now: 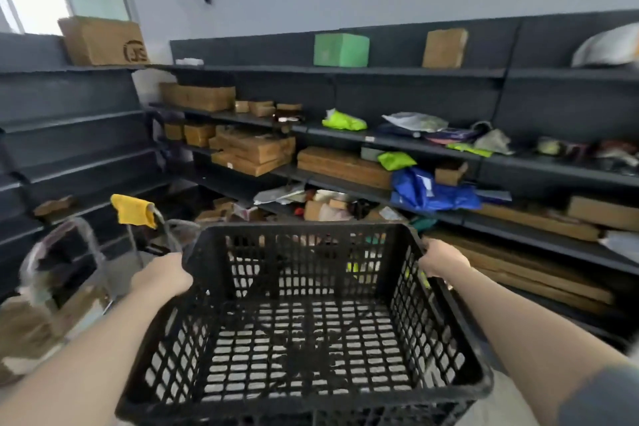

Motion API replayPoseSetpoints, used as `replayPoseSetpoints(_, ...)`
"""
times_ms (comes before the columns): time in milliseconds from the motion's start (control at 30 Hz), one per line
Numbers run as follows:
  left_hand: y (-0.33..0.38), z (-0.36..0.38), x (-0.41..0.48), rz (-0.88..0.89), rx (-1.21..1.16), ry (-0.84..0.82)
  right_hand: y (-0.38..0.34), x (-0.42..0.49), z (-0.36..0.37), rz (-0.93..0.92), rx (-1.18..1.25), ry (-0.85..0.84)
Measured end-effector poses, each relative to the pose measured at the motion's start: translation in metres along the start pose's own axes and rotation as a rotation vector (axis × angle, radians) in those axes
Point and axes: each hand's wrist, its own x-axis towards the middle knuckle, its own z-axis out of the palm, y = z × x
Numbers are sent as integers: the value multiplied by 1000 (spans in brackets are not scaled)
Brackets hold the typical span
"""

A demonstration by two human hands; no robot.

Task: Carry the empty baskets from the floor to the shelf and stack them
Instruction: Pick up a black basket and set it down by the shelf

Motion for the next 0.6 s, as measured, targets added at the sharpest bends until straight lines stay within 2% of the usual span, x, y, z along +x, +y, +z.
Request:
replayPoseSetpoints(300, 236, 63, 92, 260, 19, -106, 133, 103, -45, 301, 30, 66)
replayPoseSetpoints(600, 437, 129, 169, 502, 43, -170, 244, 193, -48, 535, 94, 189)
